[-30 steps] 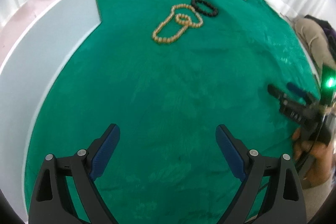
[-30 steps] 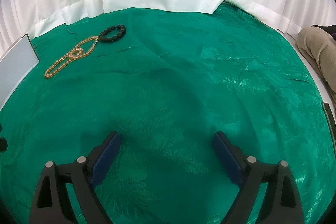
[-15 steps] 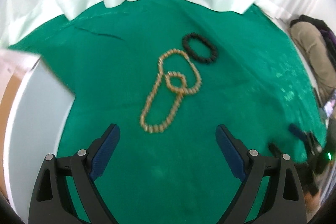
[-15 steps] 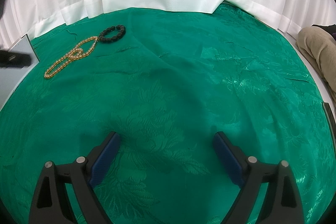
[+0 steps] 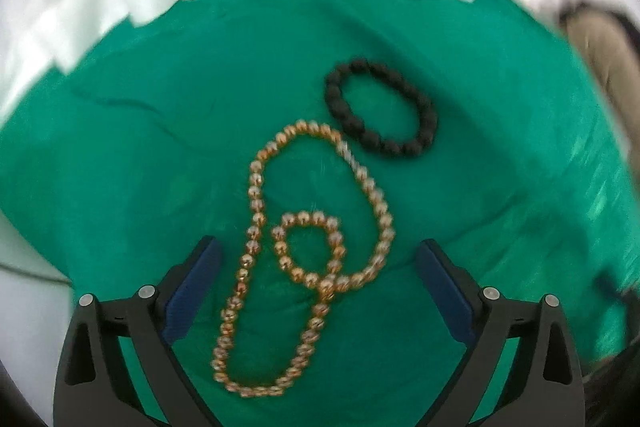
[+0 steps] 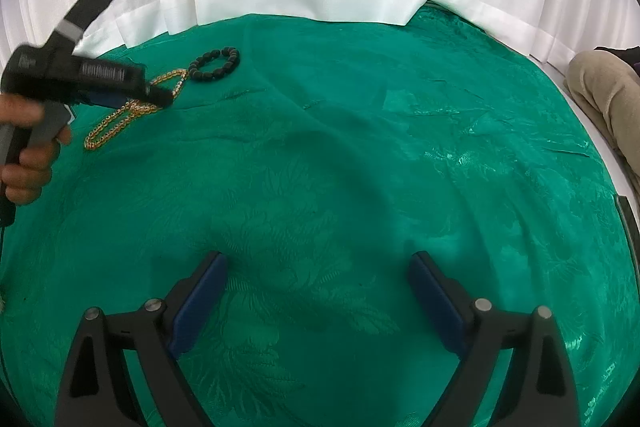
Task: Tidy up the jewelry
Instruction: 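Lower the left tool onto the beige bead necklace and close on it, then lift the bead necklace with the left tool while the right tool grasps the black bead bracelet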
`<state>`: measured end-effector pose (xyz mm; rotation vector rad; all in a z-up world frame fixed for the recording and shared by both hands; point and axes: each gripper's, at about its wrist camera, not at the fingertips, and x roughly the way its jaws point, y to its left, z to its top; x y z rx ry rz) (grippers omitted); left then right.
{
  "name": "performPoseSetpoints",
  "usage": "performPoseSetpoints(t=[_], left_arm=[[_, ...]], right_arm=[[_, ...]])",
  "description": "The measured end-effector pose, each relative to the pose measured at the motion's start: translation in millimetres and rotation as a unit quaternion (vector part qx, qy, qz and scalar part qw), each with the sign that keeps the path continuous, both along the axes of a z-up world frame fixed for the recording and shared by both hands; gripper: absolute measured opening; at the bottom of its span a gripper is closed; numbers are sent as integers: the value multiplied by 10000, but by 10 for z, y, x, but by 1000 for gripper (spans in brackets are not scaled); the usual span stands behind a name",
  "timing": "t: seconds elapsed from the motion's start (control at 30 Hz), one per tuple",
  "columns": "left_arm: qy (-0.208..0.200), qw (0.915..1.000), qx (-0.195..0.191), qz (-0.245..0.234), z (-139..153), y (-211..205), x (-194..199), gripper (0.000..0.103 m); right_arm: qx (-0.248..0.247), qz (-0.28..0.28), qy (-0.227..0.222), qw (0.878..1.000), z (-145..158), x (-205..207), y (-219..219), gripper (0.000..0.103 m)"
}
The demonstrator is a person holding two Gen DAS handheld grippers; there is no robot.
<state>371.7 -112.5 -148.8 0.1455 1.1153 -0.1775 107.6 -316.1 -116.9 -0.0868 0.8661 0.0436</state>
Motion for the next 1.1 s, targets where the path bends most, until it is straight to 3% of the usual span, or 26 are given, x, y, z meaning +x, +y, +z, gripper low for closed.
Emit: performPoseSetpoints(t=[0.1,0.13,0.2,0.23,0.27,0.3,0.33,0.43,0.5,0.77,0.93,1.1], left_arm=[[-23,9998,-114,145,12,48,-2,92],[-47,9997,-118,209,26,69,1,84],[-99,9993,-138,339,64,125,5,64],[-108,9991,-156,385,77,154,4,46],[-99,9989,-154,438,95,183,5,35],[-68,9986,-206,483,109,229,11,32],[-42,9983,-260,527,131,289,24,18],[13,9967,-385,720,172,383,-60,14],[-44,9963,-456,733,212,439,-183,5],[-299,9884,-1284,748,584,746,-974,5],[-554,9769,-1803,1004,936,1082,-1410,5],[-737,9744,-1835,1072,1112,1239,-1776,5]], right_arm=[[1,-1,0,10000,1,-1,1,96],[2,-1,0,10000,-1,-2,3,96],[0,-1,1,10000,0,-2,4,96],[0,-2,2,10000,0,-1,4,96],[0,-2,1,10000,1,-1,5,96],[0,-2,2,10000,1,0,5,96],[-1,-2,2,10000,2,0,5,96],[0,-3,2,10000,1,1,5,96],[0,-4,2,10000,1,2,5,96],[-2,-6,1,10000,-3,3,0,96],[-2,-4,0,10000,-5,1,-6,96],[-6,-4,1,10000,-7,-1,-8,96]])
